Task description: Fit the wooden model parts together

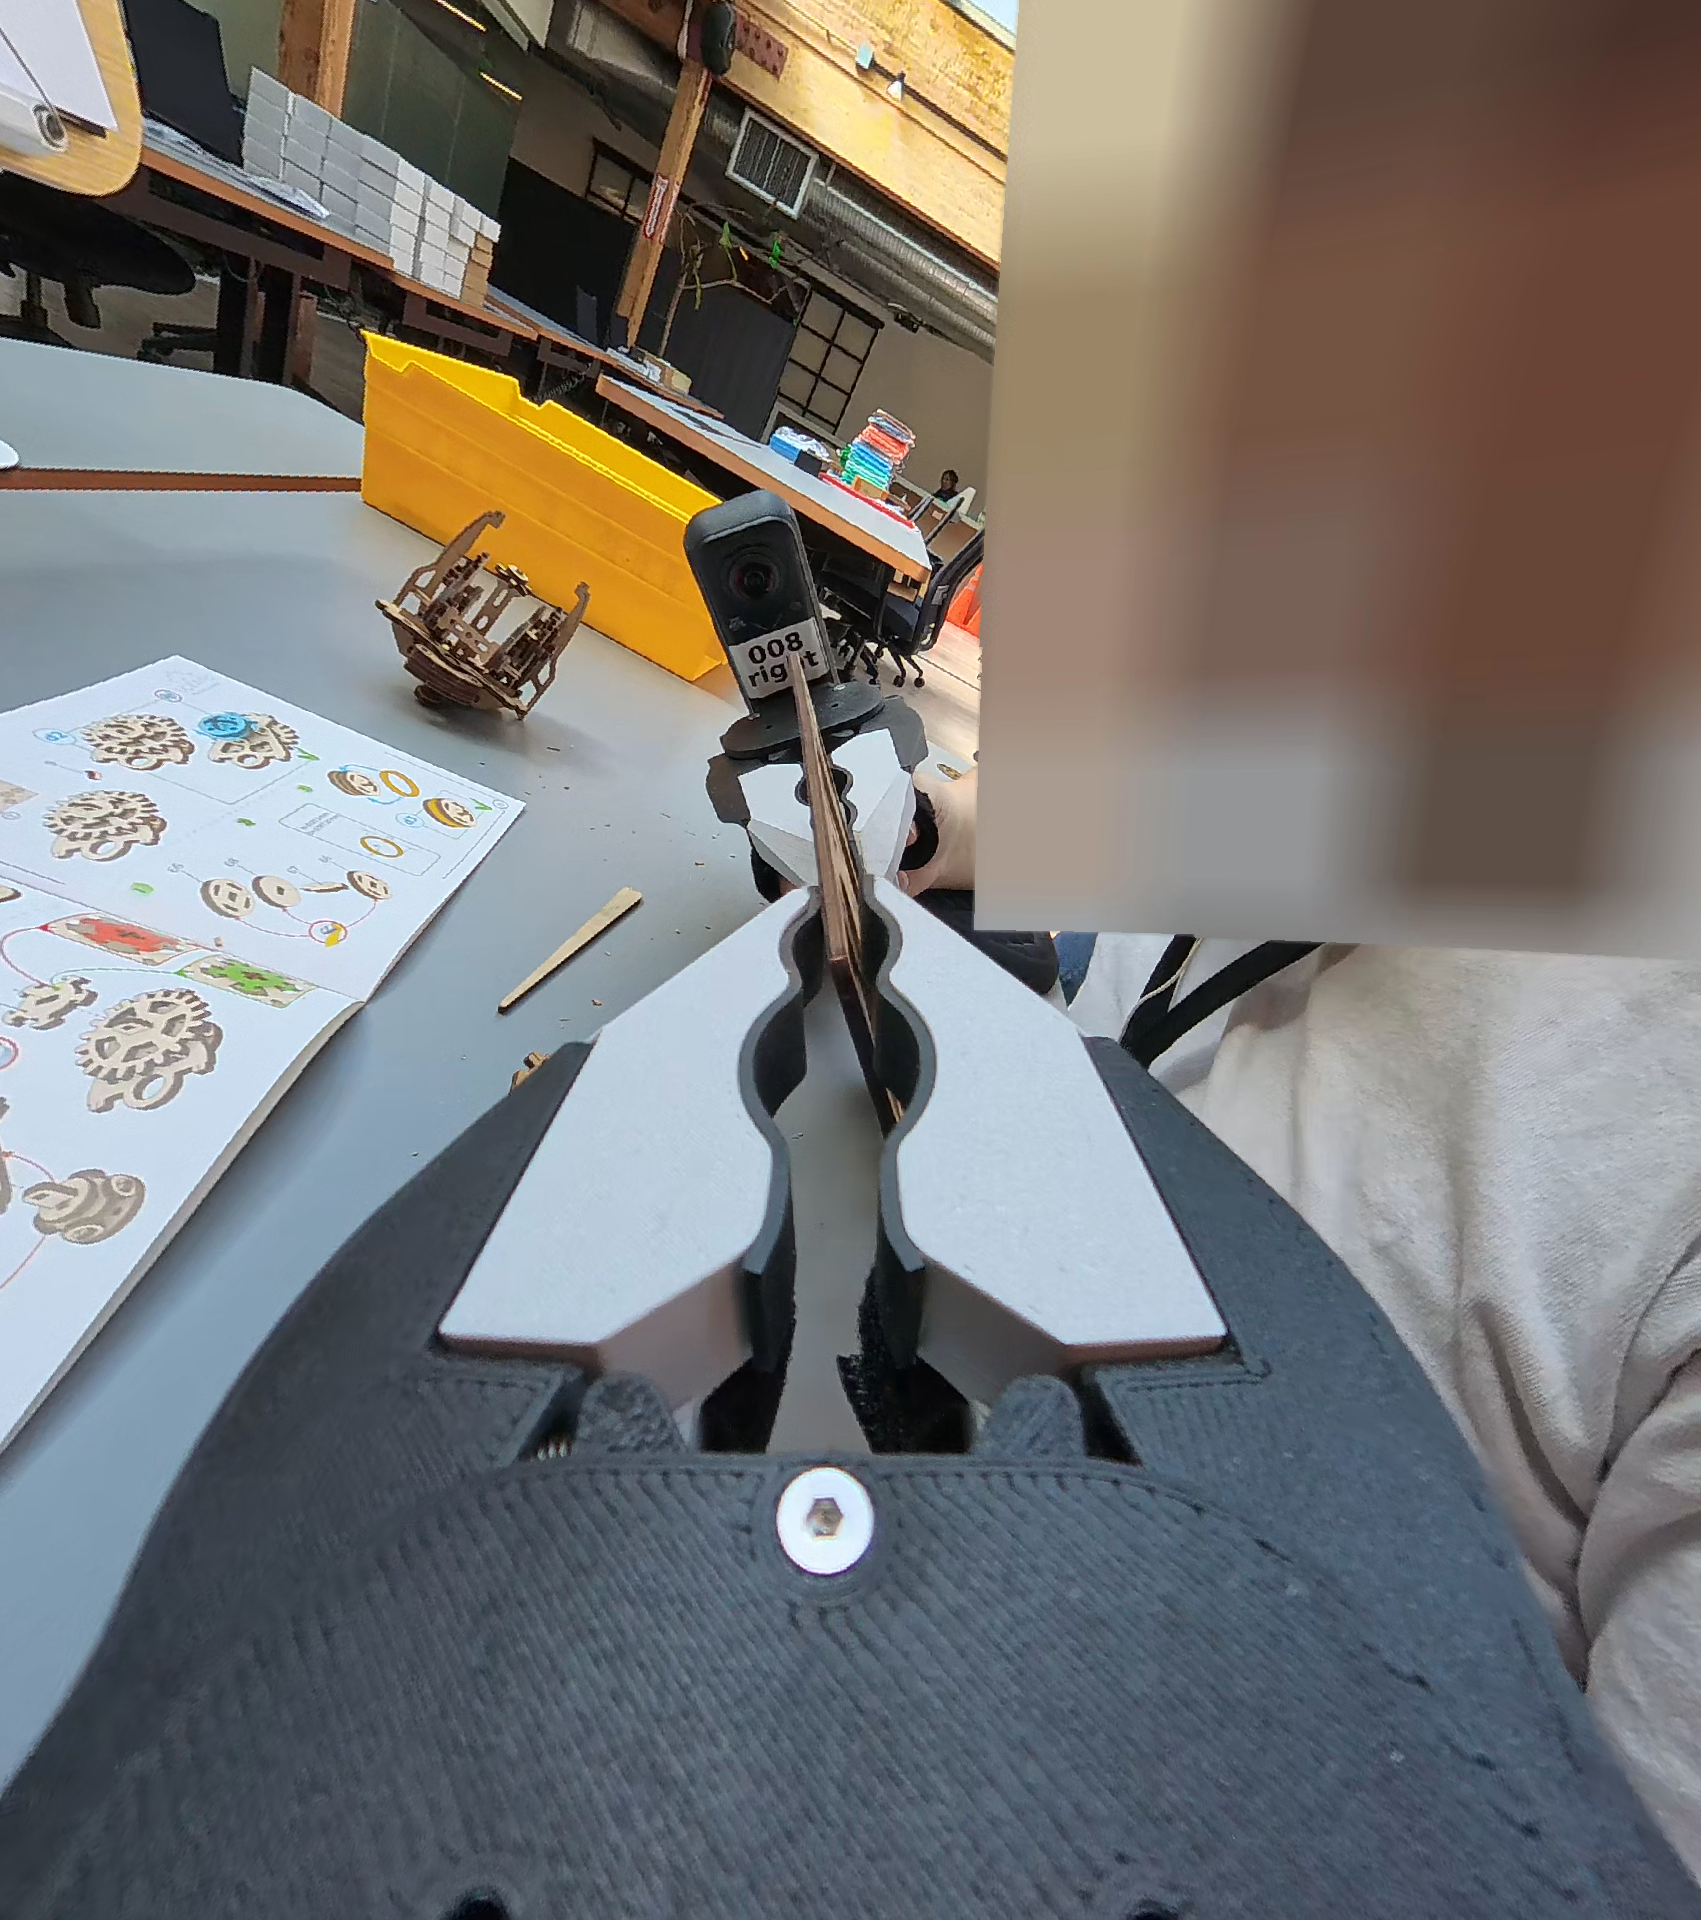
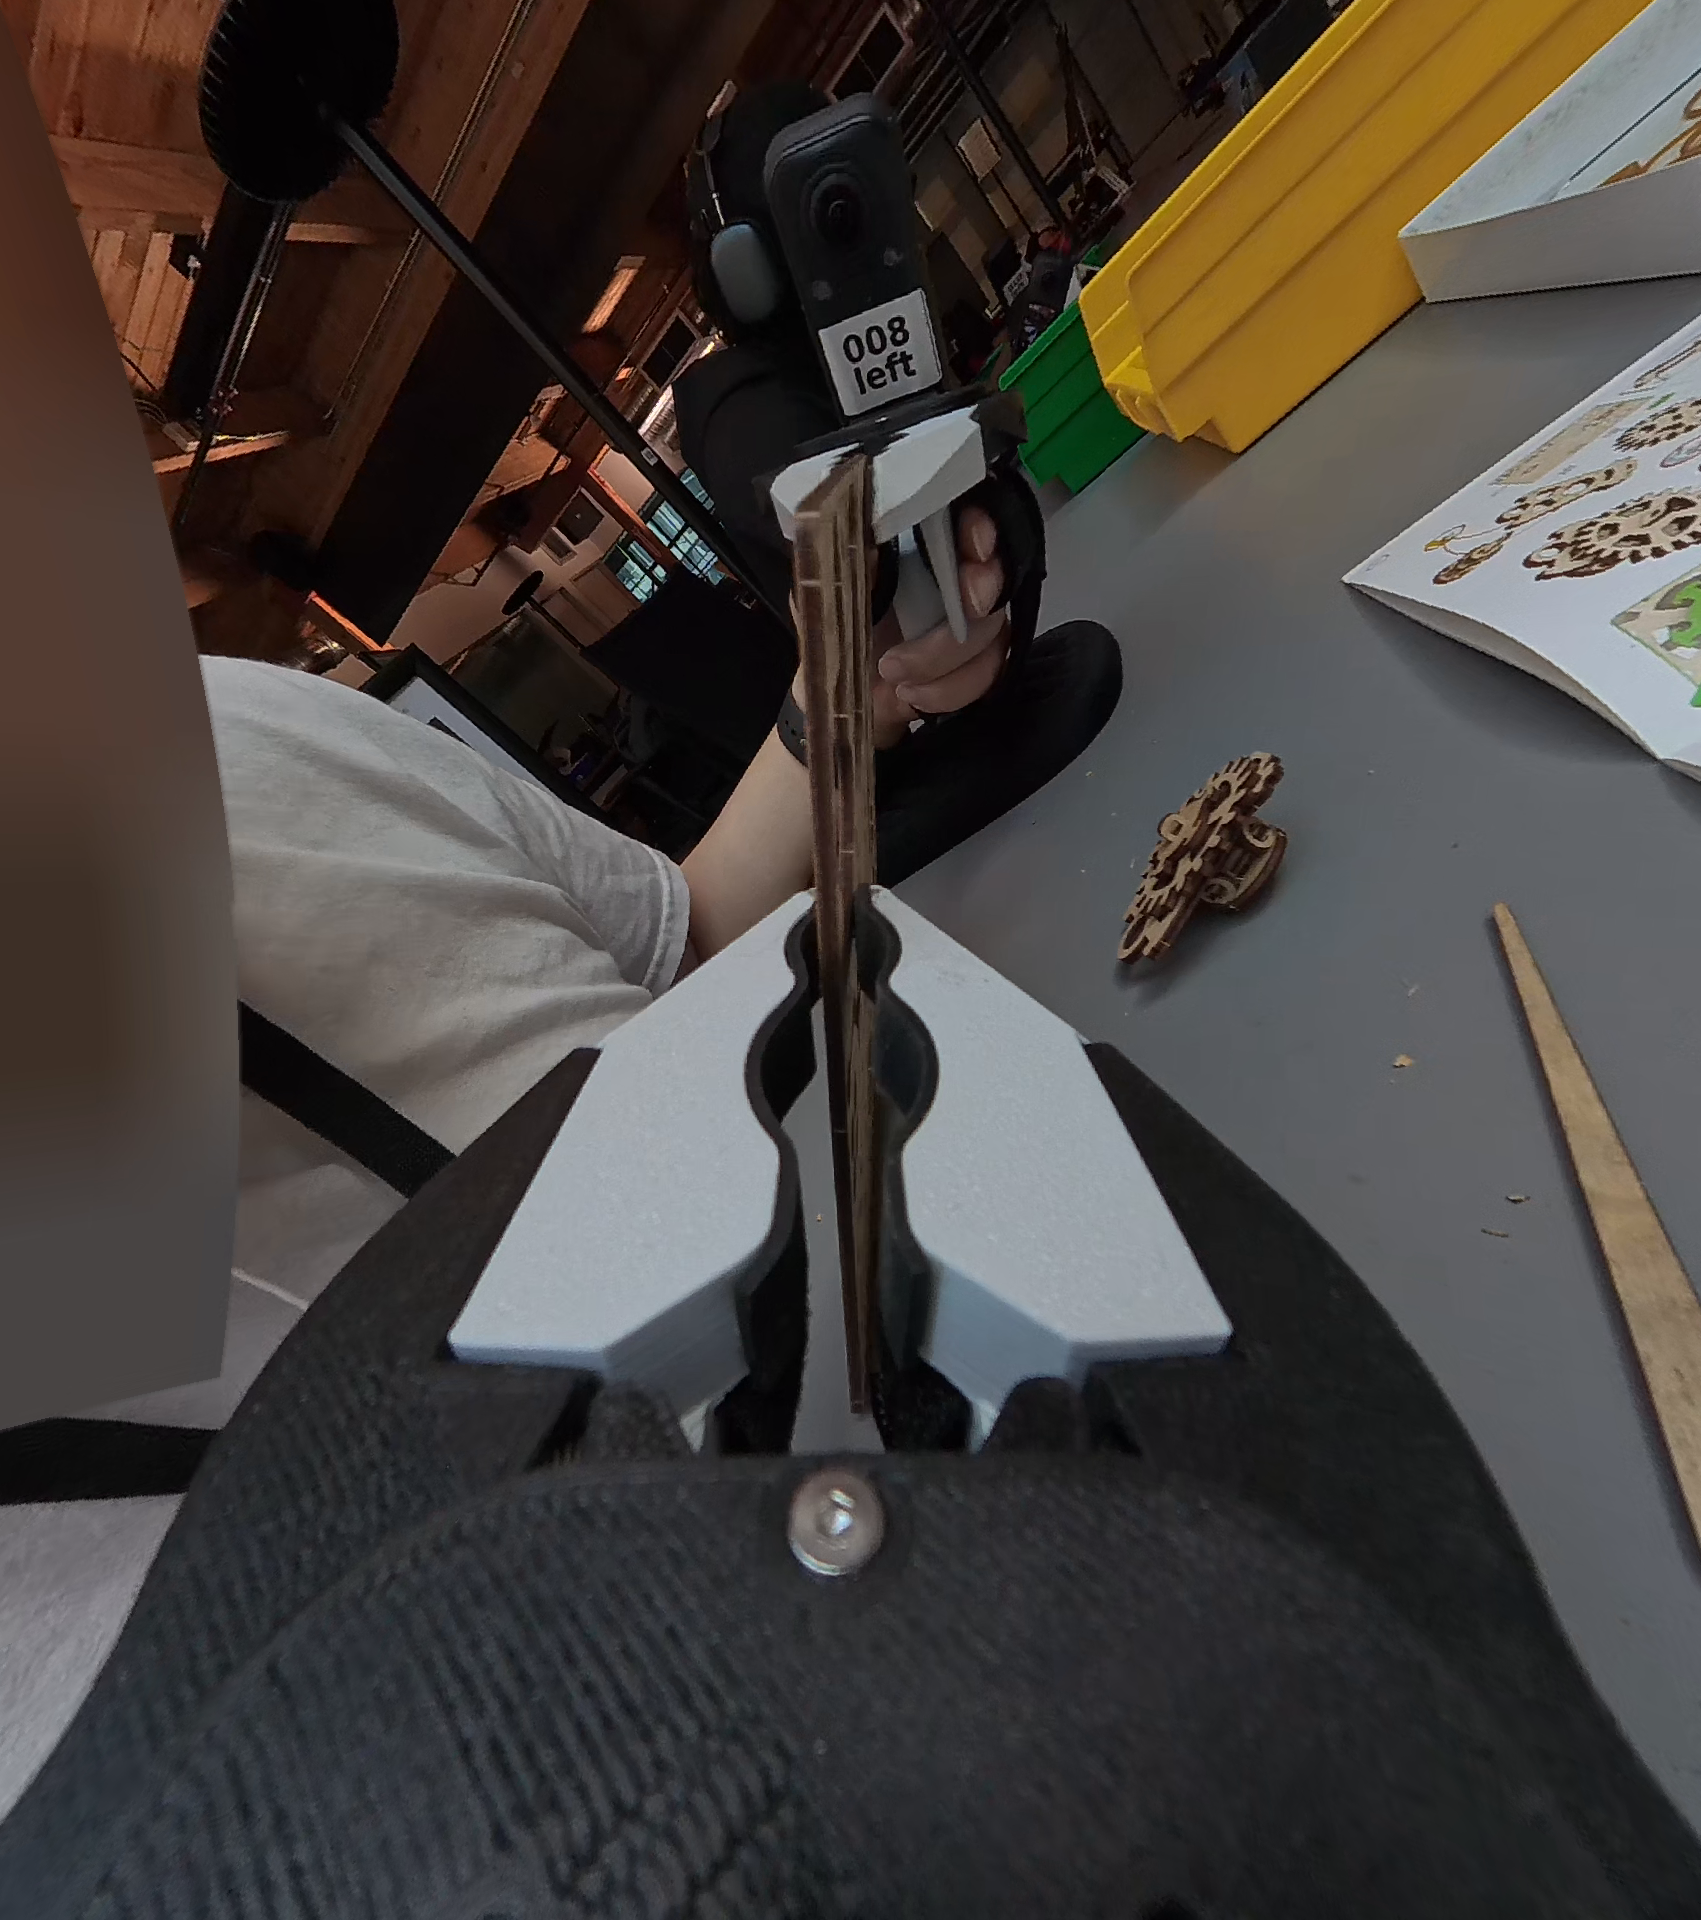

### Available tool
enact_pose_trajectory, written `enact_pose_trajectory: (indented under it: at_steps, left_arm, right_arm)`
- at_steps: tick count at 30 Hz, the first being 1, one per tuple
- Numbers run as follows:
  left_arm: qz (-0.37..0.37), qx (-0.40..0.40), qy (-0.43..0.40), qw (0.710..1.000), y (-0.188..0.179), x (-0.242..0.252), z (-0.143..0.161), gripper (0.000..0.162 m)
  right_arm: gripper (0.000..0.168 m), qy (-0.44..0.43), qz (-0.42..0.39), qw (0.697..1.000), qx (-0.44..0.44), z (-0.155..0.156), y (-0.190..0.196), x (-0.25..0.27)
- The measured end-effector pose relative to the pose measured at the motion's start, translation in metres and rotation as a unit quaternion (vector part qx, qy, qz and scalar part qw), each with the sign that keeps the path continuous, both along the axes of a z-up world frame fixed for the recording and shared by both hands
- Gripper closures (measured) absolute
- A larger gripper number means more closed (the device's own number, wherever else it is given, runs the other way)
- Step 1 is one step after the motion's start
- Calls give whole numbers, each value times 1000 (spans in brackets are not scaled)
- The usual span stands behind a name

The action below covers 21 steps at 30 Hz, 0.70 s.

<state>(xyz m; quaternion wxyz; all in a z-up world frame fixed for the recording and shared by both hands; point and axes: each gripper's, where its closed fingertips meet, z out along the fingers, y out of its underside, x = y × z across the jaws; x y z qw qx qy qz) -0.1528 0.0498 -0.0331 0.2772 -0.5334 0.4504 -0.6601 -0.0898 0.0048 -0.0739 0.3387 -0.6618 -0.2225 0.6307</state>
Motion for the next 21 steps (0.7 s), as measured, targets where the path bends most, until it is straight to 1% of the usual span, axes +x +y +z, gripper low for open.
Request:
enact_pose_trajectory:
  at_steps: [3, 6, 10, 15, 18, 21]
  left_arm:
    - [6, -1, 21, 1000, 3, 2, -8, 158]
    - [14, -8, 22, 1000, 6, 2, -8, 155]
    - [41, -16, -8, 999, 13, -5, 5, 154]
    - [106, -25, -30, 994, 35, -20, 15, 152]
    - [113, -36, -51, 992, 38, -26, 22, 146]
    - [112, -24, -44, 992, 35, -20, 20, 135]
  right_arm:
    - [167, -11, -4, 1000, 6, -2, 1, 0]
    - [167, -15, -9, 1000, 12, -2, 2, 1]
    - [167, -22, -11, 999, 22, -2, 4, 1]
    - [167, -34, -17, 999, 32, -4, 6, 2]
    - [167, -44, -22, 998, 43, -5, 7, 2]
    - [166, -57, -27, 996, 59, -5, 6, 2]
